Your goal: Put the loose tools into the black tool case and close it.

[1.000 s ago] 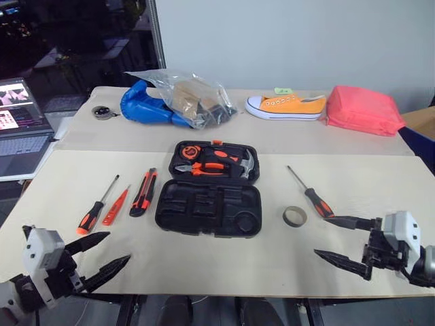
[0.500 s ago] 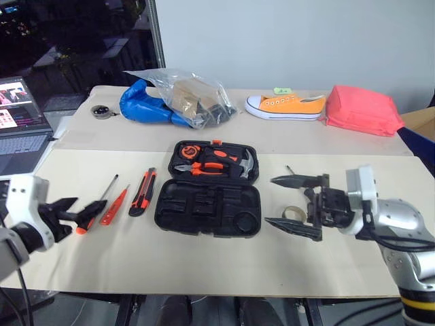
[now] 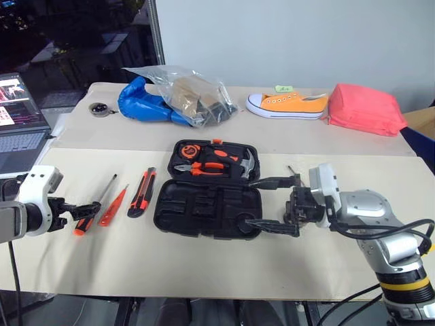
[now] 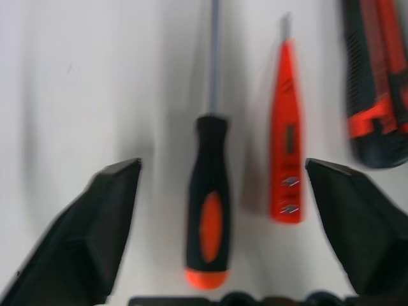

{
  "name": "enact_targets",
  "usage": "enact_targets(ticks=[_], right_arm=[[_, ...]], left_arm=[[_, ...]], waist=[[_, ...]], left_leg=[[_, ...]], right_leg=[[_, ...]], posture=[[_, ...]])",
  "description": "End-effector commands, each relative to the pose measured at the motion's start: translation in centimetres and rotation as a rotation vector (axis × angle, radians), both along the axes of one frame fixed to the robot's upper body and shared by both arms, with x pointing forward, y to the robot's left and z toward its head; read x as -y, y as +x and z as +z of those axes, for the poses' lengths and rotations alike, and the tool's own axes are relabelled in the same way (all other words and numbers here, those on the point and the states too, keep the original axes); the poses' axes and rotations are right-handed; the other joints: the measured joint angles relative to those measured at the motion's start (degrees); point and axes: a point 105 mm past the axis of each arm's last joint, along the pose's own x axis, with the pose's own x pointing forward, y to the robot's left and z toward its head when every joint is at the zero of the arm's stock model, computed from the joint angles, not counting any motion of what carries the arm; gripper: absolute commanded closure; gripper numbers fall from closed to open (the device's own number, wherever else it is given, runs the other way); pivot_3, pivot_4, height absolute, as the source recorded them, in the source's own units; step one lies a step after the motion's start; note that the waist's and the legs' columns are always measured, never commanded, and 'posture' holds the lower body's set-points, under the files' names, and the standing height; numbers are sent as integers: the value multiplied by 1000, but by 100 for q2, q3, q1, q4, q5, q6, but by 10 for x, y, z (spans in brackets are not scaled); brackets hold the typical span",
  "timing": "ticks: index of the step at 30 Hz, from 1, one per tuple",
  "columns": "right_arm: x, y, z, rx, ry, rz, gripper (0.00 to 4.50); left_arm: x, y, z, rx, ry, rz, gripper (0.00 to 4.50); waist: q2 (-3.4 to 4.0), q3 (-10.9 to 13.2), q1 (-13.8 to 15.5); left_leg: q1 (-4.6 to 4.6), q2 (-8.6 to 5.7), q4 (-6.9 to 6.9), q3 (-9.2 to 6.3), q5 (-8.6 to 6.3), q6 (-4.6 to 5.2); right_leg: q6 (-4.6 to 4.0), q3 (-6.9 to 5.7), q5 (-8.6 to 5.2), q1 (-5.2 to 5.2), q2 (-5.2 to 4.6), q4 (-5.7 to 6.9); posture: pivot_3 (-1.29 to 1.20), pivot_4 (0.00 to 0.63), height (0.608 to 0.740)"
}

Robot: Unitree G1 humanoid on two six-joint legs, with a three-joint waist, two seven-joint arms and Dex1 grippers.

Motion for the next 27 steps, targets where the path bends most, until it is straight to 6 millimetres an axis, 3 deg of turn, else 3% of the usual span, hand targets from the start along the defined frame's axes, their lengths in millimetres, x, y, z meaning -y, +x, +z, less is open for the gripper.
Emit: enact_targets(ticks=[1,12,15,18,20,23,25,27], right_arm=[[0,-5,9,57,-1,2,0],[-2,-2,12,73,-8,-17,0],[-3,-2,13,76,-9,-17,0],[-4,-2,15,78,-9,-20,0],[-4,-1,14,77,-10,-27,0],[0,1,14,70,-1,-59,0],[6,0,12,64,1,-84,0],[12,-3,10,59,4,-110,0]], left_arm=[[-9,4,6,18,58,-22,1340],[-7,3,-17,-40,40,-63,1340],[-10,3,-22,-45,47,-51,1995],[-10,4,-21,-32,40,-59,3115],[-8,7,-12,21,29,-80,3633],[10,17,26,204,-10,-189,3654],[41,19,57,320,-23,-374,3654],[72,15,69,321,-34,-553,3654]], waist=[[0,0,6],[0,0,10],[0,0,11],[0,0,15],[0,0,13],[-2,1,15],[-7,1,20],[-8,0,89]], left_leg=[[0,0,1,0,0,0],[1,0,8,1,0,0],[0,0,9,1,0,0],[1,-1,11,1,0,0],[2,-1,12,0,1,0],[0,0,14,-2,1,1],[-5,0,16,-6,1,0],[-10,-3,17,-8,1,0]], right_leg=[[0,0,0,0,0,0],[2,0,0,3,0,3],[2,0,0,3,0,3],[2,0,0,4,-1,4],[2,0,0,4,-1,7],[2,-2,0,4,0,8],[1,-6,0,4,-1,7],[4,-12,-1,5,-7,4]], posture=[[0,150,740],[0,150,740],[0,150,740],[0,150,740],[0,150,740],[0,150,740],[0,150,740],[0,150,740]])
